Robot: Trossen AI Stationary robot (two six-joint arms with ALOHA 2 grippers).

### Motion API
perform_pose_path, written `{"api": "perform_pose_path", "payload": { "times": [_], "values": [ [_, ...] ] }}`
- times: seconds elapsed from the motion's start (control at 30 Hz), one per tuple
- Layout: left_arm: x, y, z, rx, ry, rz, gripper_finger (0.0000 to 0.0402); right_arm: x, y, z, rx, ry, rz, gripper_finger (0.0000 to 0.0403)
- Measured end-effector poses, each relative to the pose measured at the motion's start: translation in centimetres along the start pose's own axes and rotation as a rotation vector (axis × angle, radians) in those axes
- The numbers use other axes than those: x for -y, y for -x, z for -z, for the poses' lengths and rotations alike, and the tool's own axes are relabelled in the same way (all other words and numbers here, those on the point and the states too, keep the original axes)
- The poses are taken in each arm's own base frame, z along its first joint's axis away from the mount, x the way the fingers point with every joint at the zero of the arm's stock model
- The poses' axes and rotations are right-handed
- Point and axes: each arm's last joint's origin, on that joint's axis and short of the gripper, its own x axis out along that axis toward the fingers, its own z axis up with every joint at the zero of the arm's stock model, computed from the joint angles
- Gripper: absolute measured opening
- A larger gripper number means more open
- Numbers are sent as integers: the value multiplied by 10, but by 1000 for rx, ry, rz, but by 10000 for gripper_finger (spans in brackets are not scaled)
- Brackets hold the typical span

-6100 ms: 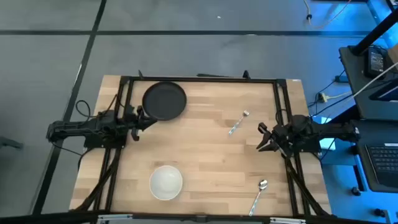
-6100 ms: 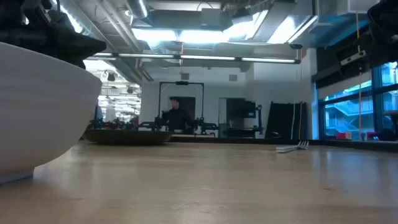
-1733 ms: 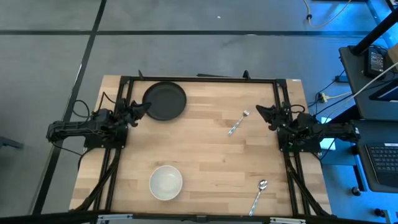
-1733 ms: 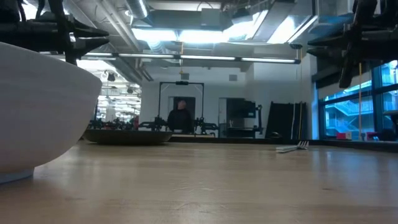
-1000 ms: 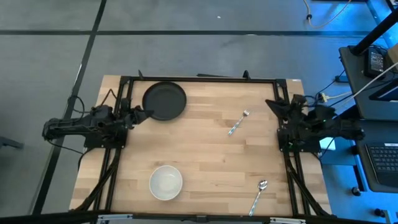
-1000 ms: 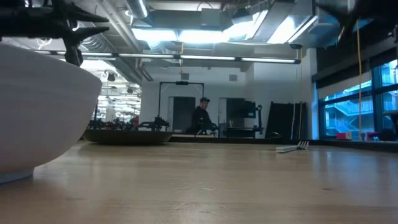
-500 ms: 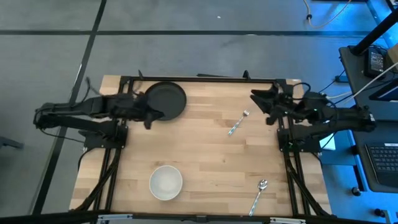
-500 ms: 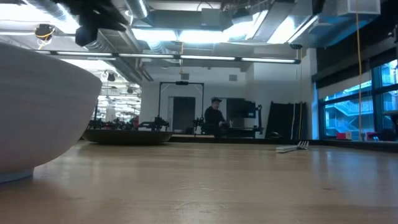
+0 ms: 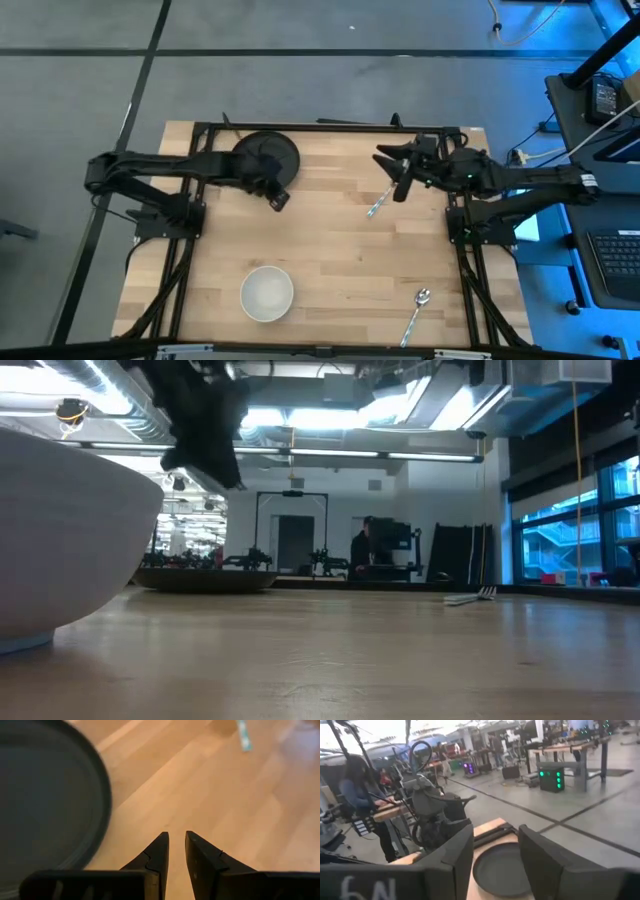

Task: Set table place
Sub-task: Move the black plate to the center of the table

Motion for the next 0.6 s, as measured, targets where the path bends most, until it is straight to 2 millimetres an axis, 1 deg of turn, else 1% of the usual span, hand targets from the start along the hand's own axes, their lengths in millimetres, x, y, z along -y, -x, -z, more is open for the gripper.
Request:
{"api": "perform_pose_path", "payload": {
  "times": [0.1, 0.23, 0.3, 0.4, 0.6],
  "values": [
    [-7, -17, -7, -29, 21, -14, 57, -1, -5, 5, -19, -24, 5, 156],
    [-16, -34, -18, -79, -70, 52, 57, -2, -8, 8, -30, -19, 8, 156],
    [-25, -42, -22, -98, -78, 36, 57, -2, -8, 8, -30, -20, 8, 156],
    [-42, -50, -30, -108, -18, 0, 57, -2, -8, 8, -29, -20, 8, 156],
    [-68, -60, -40, -165, 27, 43, 57, -2, -8, 8, -30, -20, 8, 156]
  ]
}}
